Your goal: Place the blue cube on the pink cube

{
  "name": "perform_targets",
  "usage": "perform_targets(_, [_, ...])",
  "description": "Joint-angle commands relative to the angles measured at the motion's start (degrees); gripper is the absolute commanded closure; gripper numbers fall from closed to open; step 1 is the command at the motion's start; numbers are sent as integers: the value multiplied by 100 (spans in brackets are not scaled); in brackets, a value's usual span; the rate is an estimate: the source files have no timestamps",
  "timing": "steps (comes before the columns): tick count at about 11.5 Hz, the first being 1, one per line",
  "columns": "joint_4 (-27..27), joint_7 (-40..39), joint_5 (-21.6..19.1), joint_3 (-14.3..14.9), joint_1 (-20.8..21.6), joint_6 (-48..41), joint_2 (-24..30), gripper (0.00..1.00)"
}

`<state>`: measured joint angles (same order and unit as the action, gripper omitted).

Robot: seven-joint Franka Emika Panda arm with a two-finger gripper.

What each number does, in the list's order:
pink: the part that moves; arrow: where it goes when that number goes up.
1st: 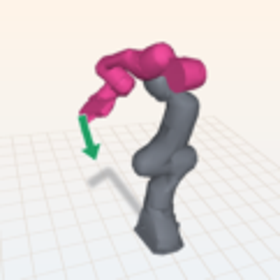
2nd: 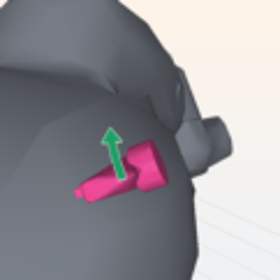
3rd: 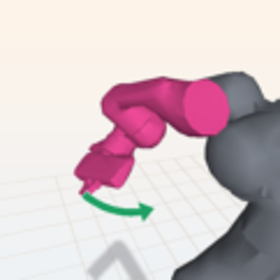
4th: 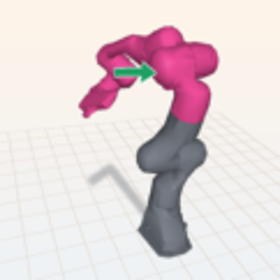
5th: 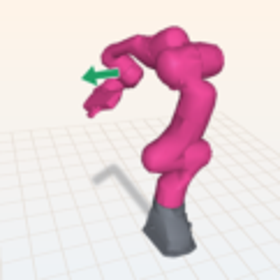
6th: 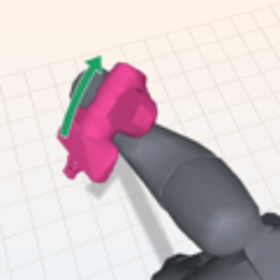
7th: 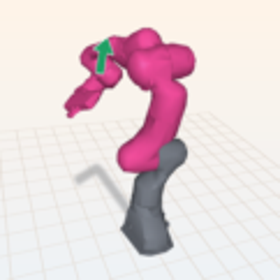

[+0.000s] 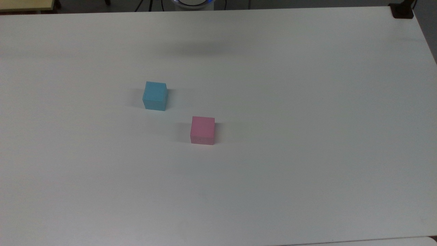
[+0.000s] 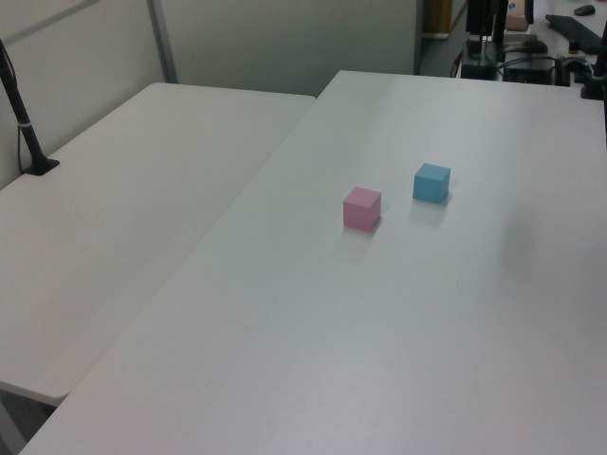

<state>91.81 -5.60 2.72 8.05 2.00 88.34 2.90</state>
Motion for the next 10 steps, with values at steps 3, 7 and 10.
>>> perform_targets(3, [240, -422, -44, 92, 64, 113, 79, 0])
perform_targets(7, [652, -1488, 369, 101, -59, 374, 53, 0])
perform_targets(10, [1643, -342, 239, 101, -112, 1734, -192, 0])
